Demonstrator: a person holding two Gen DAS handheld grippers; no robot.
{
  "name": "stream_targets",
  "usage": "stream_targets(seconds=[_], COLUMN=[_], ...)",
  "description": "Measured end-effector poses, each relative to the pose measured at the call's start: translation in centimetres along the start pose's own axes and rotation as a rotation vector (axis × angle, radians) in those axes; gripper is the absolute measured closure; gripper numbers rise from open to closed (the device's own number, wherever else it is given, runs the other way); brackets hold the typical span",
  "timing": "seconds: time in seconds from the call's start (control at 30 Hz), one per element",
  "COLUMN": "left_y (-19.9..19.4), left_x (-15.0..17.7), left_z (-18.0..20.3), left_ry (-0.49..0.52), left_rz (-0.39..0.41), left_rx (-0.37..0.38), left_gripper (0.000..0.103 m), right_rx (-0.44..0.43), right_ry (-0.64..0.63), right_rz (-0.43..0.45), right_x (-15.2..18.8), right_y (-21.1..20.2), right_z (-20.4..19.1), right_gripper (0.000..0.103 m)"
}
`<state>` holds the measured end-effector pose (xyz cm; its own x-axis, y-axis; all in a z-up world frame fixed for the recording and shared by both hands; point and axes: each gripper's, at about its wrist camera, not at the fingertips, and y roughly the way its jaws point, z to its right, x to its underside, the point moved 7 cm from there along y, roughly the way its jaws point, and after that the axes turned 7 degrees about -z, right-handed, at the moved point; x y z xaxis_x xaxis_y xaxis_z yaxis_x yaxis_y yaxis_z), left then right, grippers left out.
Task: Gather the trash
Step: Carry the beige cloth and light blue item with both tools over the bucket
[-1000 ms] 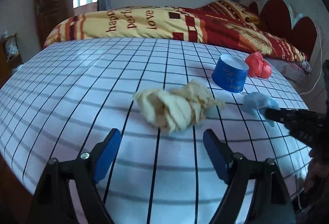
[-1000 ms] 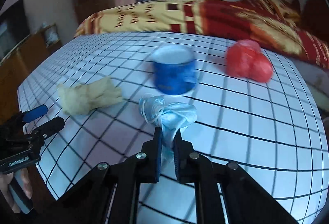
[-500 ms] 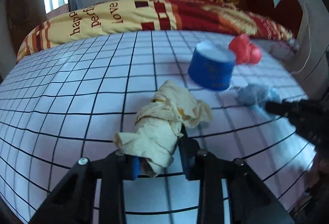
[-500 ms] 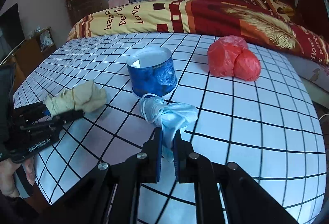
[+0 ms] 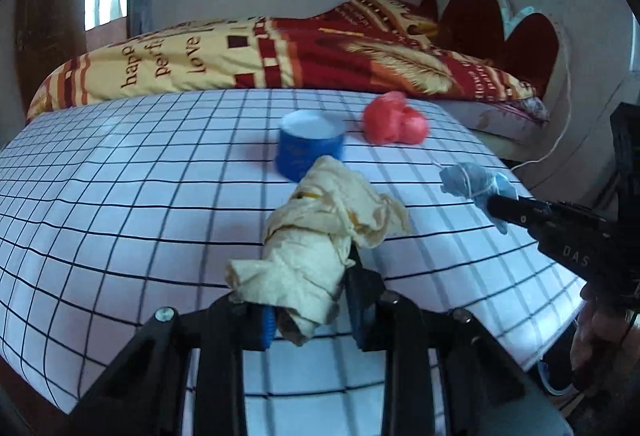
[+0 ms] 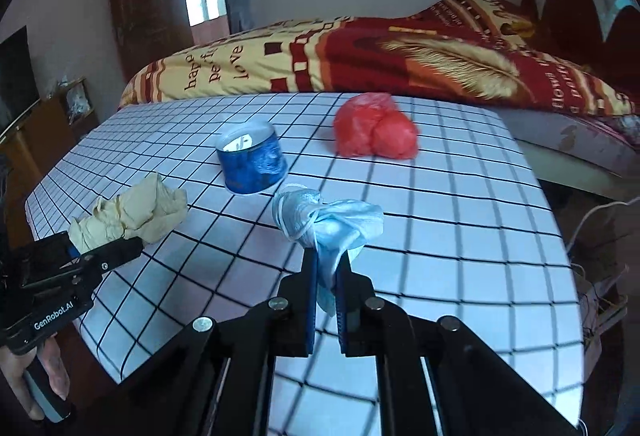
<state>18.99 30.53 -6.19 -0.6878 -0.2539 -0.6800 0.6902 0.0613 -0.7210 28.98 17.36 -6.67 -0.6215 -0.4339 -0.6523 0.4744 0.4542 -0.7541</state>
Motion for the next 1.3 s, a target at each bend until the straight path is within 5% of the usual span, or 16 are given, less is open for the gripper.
stream_targets(seconds=[0.73,1.3], left_y=[-3.6,-3.2], left_x=[2.2,3.6], left_z=[13.6,24.7], left_ry=[0.118,0.254], left_rz=[0.034,0.011], left_rx=[0.138,0.256], left_gripper=[0.074,0.074], right_rx=[0.135,0.270], right_ry=[0.125,0.265], right_rz=[0.128,0.119], right_x=[6.2,13.4], right_y=[-13.7,-19.0], right_z=[8.4,18.3], right_gripper=[0.095,0.095])
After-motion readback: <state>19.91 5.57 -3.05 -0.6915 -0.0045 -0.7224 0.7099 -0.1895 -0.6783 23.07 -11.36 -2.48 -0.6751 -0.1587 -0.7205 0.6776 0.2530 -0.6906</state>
